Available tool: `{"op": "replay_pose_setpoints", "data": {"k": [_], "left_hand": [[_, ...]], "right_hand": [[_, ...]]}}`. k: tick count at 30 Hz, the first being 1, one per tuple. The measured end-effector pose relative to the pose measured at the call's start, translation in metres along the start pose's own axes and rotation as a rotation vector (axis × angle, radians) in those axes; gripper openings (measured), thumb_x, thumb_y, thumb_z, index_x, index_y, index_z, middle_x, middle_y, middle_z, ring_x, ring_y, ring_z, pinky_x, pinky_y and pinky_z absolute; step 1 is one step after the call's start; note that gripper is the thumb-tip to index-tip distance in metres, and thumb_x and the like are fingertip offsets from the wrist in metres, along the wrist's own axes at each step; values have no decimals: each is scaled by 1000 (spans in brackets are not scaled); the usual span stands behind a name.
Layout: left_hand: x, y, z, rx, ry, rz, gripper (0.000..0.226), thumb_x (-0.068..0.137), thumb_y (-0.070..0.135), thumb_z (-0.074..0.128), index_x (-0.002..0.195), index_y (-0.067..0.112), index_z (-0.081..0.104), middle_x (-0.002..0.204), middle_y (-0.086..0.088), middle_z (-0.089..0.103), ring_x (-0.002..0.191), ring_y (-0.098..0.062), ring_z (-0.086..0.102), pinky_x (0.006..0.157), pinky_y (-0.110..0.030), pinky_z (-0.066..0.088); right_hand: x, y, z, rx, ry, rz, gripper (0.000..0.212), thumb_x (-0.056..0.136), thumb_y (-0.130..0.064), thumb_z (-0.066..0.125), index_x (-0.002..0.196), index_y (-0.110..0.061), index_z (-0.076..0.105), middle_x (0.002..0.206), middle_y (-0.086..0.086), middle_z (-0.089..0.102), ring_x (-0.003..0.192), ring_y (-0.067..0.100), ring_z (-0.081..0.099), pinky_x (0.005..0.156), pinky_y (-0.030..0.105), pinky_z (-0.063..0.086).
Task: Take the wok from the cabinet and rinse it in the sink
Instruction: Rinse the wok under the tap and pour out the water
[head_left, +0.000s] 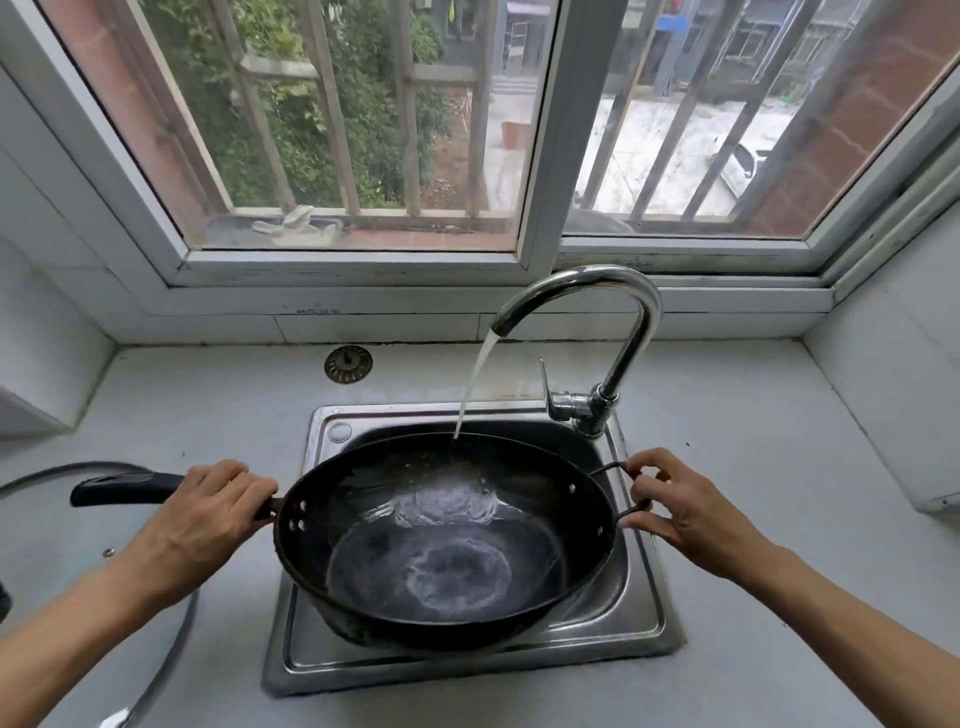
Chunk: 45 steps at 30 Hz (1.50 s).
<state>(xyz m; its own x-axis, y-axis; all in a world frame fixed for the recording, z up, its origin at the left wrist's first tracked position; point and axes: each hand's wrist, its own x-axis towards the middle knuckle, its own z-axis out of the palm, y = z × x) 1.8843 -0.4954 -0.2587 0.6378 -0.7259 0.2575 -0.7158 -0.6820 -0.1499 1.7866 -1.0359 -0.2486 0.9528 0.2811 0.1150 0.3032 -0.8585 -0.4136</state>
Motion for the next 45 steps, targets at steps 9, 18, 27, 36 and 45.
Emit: {"op": "replay_pose_setpoints", "data": {"k": [9,18,27,36,45], "left_hand": [[0,15,-2,22,-69,-185,31,87,30,40,103,10,56,84,-6,60,84,-33,54,67,-42,36],[11,22,8,-1,-120,-300,23,79,26,42,88,14,59,81,-3,59,83,-33,52,63,-42,33],[8,29,20,-17,-239,-332,23,76,26,43,85,16,61,80,-1,58,83,-31,51,65,-40,33],[4,32,26,-25,-289,-299,24,73,27,43,86,17,60,81,-2,57,82,-30,49,63,-38,32],[12,24,24,-113,-389,-272,39,52,18,84,80,21,58,75,2,55,71,-28,55,61,-37,37]], "right_hand": [[2,-6,13,-198,62,-51,35,80,-48,69,71,-17,55,123,2,50,107,21,55,86,30,49],[10,-11,18,-265,75,95,34,63,-31,89,67,-15,60,118,8,57,87,26,62,73,27,46],[4,-9,29,-232,-35,156,34,62,-33,90,63,-17,59,124,11,59,99,29,65,80,30,50],[8,-1,41,-209,-261,153,37,76,-38,79,64,-11,57,152,13,32,138,30,37,105,37,40],[29,-7,29,-198,-394,206,54,70,-42,82,101,-19,44,150,4,34,139,23,30,106,27,30]]}}
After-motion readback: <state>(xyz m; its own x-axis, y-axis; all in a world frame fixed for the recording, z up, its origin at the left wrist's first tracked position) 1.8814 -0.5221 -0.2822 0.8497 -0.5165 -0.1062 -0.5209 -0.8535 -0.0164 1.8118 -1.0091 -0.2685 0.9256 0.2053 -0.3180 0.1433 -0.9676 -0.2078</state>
